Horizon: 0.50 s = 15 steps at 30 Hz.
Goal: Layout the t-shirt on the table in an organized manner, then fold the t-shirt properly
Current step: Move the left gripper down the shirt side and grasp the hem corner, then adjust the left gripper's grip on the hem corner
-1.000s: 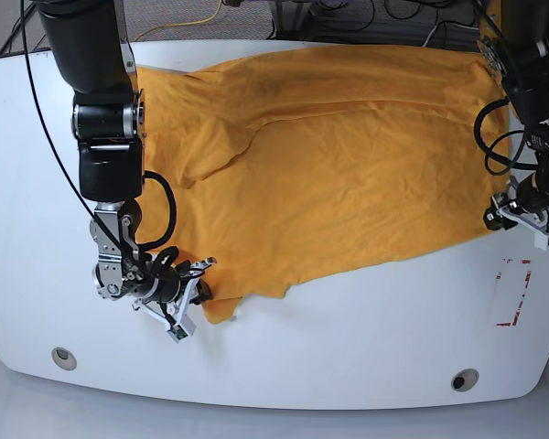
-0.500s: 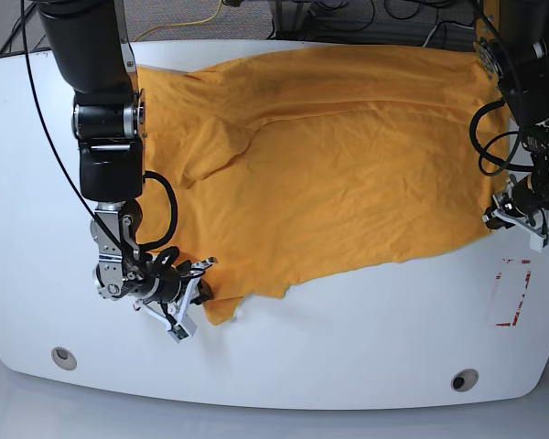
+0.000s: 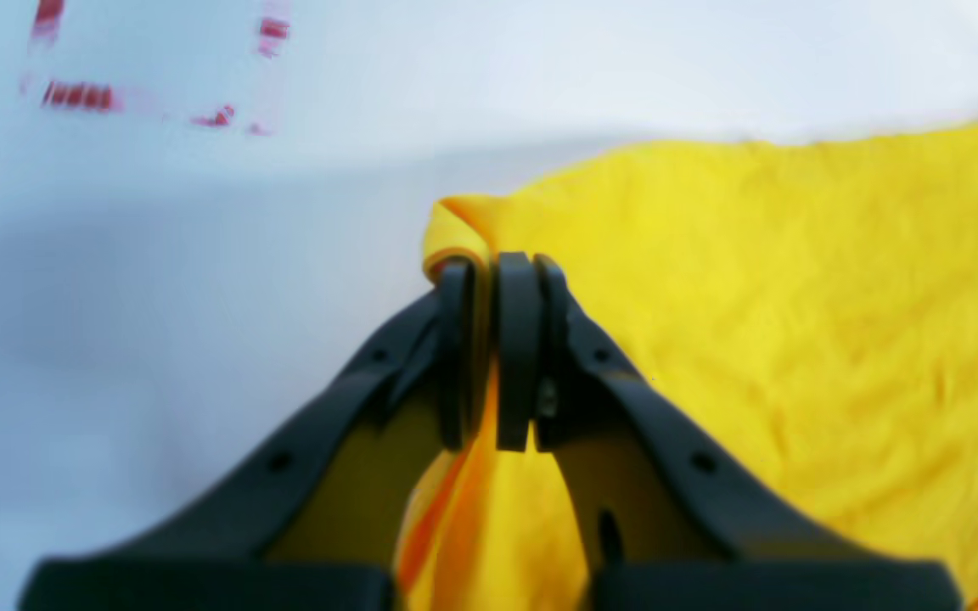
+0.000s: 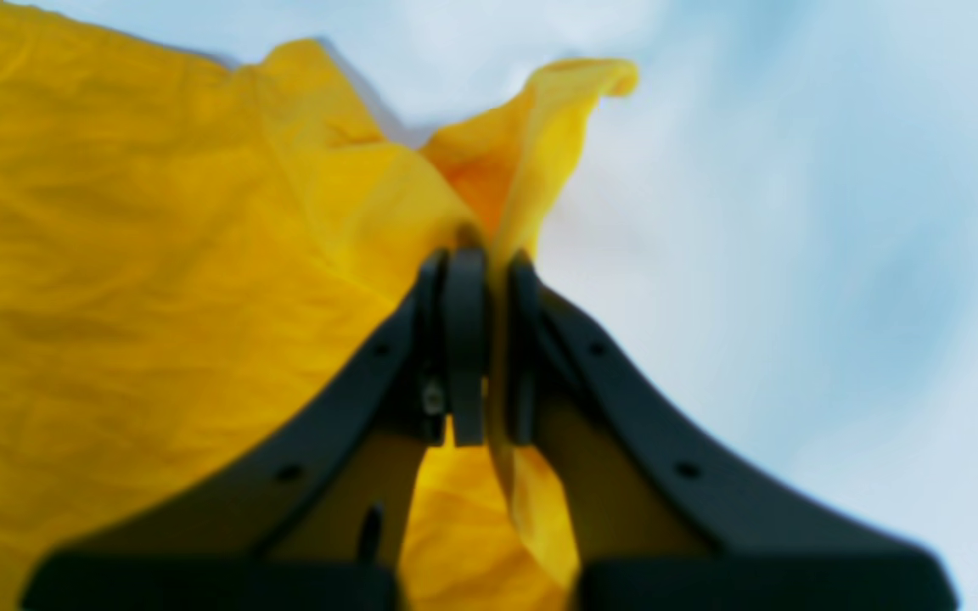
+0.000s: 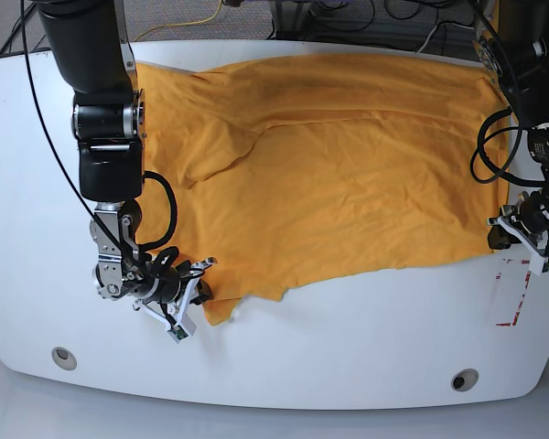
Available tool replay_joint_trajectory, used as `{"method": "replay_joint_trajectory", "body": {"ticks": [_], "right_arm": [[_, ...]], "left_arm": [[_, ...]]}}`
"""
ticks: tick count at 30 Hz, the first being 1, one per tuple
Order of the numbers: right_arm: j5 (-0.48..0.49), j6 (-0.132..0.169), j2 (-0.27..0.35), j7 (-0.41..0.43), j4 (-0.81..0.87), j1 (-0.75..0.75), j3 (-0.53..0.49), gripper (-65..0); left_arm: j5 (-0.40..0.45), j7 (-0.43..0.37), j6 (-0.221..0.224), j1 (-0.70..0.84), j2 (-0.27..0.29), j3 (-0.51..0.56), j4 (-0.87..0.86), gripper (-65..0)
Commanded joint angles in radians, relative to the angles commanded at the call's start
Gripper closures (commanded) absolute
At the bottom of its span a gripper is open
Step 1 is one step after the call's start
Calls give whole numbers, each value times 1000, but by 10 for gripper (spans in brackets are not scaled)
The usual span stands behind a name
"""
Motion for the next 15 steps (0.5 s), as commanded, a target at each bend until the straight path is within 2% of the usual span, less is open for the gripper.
{"method": "replay_joint_trajectory", "body": {"ticks": [6, 15], "right_arm": [[0, 0, -2, 0, -2, 0, 9, -41], [0, 0, -5, 0, -3, -2, 49, -41]], "left_arm": [[0, 77, -13, 84, 11, 72, 163, -28], [3, 87, -13, 262, 9, 172, 362, -29]]}}
